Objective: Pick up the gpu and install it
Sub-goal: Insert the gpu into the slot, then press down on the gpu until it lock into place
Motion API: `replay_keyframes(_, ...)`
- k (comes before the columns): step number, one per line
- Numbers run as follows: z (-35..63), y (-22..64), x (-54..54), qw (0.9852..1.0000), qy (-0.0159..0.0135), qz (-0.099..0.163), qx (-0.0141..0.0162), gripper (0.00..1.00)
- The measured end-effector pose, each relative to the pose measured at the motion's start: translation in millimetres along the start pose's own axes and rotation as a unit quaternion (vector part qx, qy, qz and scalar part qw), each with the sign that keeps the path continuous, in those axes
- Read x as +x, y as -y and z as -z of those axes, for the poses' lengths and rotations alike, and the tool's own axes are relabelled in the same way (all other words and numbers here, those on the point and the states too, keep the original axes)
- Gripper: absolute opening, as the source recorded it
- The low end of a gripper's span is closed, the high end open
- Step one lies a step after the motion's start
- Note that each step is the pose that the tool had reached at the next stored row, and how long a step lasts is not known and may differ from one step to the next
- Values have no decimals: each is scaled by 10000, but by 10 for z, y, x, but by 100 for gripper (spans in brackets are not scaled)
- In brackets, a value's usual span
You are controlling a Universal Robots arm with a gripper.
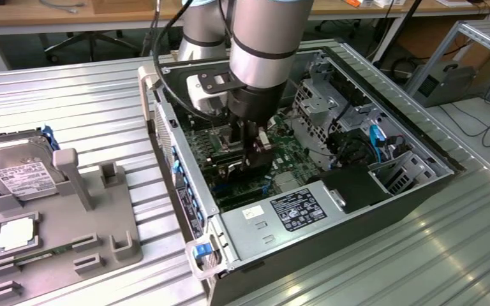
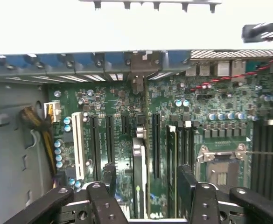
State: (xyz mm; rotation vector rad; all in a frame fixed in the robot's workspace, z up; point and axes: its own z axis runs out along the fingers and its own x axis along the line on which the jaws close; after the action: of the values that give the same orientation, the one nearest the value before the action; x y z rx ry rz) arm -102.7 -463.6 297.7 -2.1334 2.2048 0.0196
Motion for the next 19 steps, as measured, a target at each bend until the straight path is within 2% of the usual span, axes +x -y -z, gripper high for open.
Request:
replay_keyframes(3,143,6,-11,10000,-1,0,0,64)
replay_keyframes(6,342,13,-31,10000,-8,0,2,64)
replay_keyframes(10,483,19,-50,10000,-25,1,5,64)
replay_keyframes(12,525,21,-55,10000,-32,2,7,64)
replay_keyframes(19,528,21,-56,10000,-33,2,7,64)
